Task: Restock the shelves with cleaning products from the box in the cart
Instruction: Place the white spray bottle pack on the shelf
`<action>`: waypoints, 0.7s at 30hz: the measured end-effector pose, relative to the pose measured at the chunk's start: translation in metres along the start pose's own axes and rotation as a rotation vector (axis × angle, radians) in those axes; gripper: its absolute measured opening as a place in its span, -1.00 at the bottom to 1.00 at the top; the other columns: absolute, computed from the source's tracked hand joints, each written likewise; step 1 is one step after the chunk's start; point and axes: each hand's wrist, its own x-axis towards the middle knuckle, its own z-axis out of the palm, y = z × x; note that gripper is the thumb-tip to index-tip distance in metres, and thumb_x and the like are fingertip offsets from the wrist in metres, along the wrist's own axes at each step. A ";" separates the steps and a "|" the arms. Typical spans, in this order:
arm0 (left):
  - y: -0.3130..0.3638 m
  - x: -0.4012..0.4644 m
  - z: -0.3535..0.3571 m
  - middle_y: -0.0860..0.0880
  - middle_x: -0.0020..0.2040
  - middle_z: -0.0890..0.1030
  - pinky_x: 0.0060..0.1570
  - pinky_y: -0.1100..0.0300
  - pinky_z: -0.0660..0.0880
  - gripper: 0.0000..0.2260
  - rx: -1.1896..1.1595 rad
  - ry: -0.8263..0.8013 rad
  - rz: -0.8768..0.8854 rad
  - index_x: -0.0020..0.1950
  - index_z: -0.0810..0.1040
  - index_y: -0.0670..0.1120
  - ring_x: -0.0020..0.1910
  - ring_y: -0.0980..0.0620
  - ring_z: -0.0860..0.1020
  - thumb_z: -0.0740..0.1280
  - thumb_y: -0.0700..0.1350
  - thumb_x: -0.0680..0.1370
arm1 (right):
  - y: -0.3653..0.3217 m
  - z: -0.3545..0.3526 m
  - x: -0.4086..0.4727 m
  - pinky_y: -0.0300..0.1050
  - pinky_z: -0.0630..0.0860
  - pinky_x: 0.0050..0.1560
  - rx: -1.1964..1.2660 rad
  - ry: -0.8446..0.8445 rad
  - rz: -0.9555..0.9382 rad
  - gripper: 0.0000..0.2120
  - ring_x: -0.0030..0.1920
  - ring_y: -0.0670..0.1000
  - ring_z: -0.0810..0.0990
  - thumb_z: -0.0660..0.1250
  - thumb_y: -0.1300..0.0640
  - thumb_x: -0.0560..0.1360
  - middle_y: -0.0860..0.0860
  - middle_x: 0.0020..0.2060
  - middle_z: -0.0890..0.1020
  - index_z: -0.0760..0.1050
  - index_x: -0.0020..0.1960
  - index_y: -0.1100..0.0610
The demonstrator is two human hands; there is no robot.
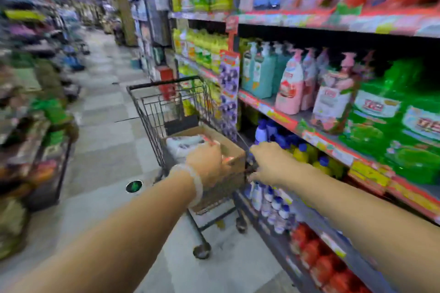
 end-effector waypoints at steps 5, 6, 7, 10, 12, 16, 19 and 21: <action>-0.085 0.074 0.001 -0.18 0.29 0.48 0.17 0.06 0.42 -0.54 0.081 -0.093 -0.111 0.37 0.38 -0.10 0.23 -0.18 0.48 0.26 0.11 0.55 | -0.022 0.028 0.117 0.06 0.42 0.20 0.060 -0.041 -0.072 -0.52 0.31 0.19 0.39 0.37 -0.02 0.46 0.13 0.30 0.40 0.36 0.28 0.17; -0.097 0.092 -0.003 -0.18 0.28 0.48 0.16 0.08 0.43 -0.53 0.088 -0.119 -0.135 0.35 0.41 -0.11 0.22 -0.16 0.48 0.26 0.14 0.54 | -0.022 0.032 0.142 0.07 0.43 0.20 0.083 -0.054 -0.077 -0.53 0.31 0.19 0.39 0.35 -0.01 0.47 0.13 0.30 0.41 0.37 0.29 0.17; -0.110 0.111 -0.004 -0.17 0.28 0.50 0.17 0.10 0.44 -0.53 0.082 -0.136 -0.147 0.34 0.43 -0.10 0.22 -0.14 0.49 0.27 0.14 0.54 | -0.022 0.037 0.166 0.07 0.45 0.20 0.119 -0.070 -0.084 -0.53 0.30 0.20 0.40 0.33 -0.01 0.47 0.14 0.30 0.42 0.37 0.30 0.16; -0.143 0.169 -0.008 -0.10 0.29 0.51 0.18 0.17 0.40 -0.58 0.063 -0.180 -0.160 0.39 0.40 -0.07 0.24 -0.09 0.48 0.25 0.04 0.57 | -0.020 0.048 0.233 0.06 0.46 0.19 0.184 -0.120 -0.112 -0.56 0.26 0.21 0.42 0.32 -0.06 0.47 0.15 0.24 0.46 0.40 0.24 0.17; -0.163 0.204 -0.004 -0.09 0.30 0.50 0.18 0.16 0.40 -0.60 0.067 -0.215 -0.153 0.40 0.37 -0.06 0.24 -0.08 0.48 0.22 0.02 0.58 | -0.018 0.057 0.273 0.03 0.47 0.13 0.200 -0.149 -0.094 -0.58 0.21 0.18 0.45 0.35 -0.05 0.46 0.13 0.19 0.48 0.41 0.20 0.16; -0.209 0.274 0.022 -0.06 0.26 0.52 0.21 0.13 0.43 -0.58 0.074 -0.291 -0.185 0.36 0.41 -0.03 0.20 -0.05 0.49 0.30 0.07 0.53 | -0.016 0.094 0.347 0.01 0.50 0.04 0.282 -0.242 -0.028 -0.65 0.12 0.12 0.48 0.38 0.05 0.46 0.09 0.16 0.49 0.41 0.17 0.17; -0.246 0.335 0.047 -0.05 0.26 0.52 0.21 0.14 0.42 -0.60 0.091 -0.359 -0.154 0.34 0.43 -0.02 0.20 -0.05 0.49 0.29 0.08 0.53 | -0.017 0.126 0.398 0.02 0.50 0.07 0.368 -0.308 0.042 -0.71 0.10 0.14 0.51 0.38 0.04 0.46 0.12 0.15 0.50 0.39 0.09 0.13; -0.269 0.379 0.064 -0.09 0.27 0.51 0.20 0.13 0.39 -0.61 0.160 -0.416 -0.116 0.31 0.43 -0.10 0.23 -0.09 0.48 0.26 0.06 0.55 | -0.017 0.148 0.432 -0.07 0.45 0.06 0.440 -0.366 0.094 -0.67 0.14 0.14 0.50 0.37 0.03 0.47 0.12 0.15 0.50 0.40 0.15 0.15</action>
